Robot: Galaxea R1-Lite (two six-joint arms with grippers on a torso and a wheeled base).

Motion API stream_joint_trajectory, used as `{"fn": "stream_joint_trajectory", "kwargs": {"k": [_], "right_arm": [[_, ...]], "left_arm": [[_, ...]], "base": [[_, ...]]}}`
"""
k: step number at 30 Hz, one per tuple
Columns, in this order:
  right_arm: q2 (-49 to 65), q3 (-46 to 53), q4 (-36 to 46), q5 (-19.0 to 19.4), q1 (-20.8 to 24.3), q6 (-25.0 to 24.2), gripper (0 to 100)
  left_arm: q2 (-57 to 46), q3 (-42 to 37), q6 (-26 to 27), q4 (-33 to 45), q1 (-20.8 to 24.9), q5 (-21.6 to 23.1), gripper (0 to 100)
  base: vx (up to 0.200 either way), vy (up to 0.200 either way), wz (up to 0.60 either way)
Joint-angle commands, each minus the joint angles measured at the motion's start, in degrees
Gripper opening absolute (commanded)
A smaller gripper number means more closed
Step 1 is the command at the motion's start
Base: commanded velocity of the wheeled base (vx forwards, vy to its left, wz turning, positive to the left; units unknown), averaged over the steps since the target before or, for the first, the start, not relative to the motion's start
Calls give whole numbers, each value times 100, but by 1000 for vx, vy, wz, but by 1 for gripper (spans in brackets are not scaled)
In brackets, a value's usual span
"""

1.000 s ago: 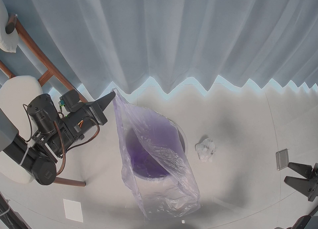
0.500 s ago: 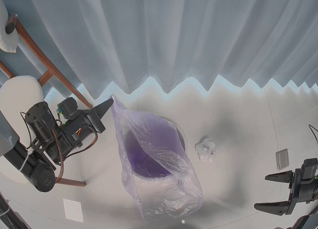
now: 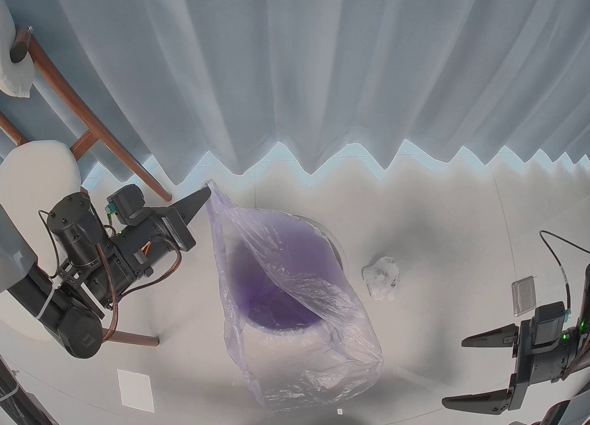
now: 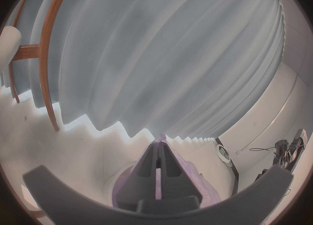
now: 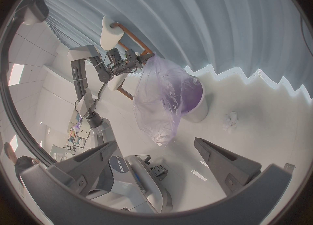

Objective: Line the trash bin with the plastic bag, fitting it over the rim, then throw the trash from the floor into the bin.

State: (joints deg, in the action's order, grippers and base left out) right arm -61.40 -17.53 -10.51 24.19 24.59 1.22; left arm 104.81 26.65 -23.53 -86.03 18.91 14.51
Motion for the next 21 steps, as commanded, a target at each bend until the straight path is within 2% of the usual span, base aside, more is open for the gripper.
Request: {"fn": "stream_joint_trajectory", "kwargs": {"k": [1, 5, 9, 12, 14, 21], "right_arm": [[-715, -66, -399, -19, 195, 19, 100], [-1251, -75, -1067, -81, 222, 168, 100], [-1981, -93, -1770, -362, 222, 731, 100], [-2332, -110, -2280, -397, 231, 1065, 100], [-2350, -163, -2333, -406, 310, 1091, 100], [-2447, -233, -2254, -881, 776, 1179, 100]], "left_arm": [[4, 25, -3, -2, 8, 8, 0], [4, 25, 6, -2, 8, 8, 0], [4, 16, 6, -2, 8, 8, 0], [13, 16, 6, -2, 34, 17, 0], [13, 16, 6, -2, 43, 17, 0], [48, 42, 6, 7, 34, 43, 0]], "base": [[0, 0, 0], [0, 0, 0], [0, 0, 0], [0, 0, 0], [0, 0, 0], [0, 0, 0]]}}
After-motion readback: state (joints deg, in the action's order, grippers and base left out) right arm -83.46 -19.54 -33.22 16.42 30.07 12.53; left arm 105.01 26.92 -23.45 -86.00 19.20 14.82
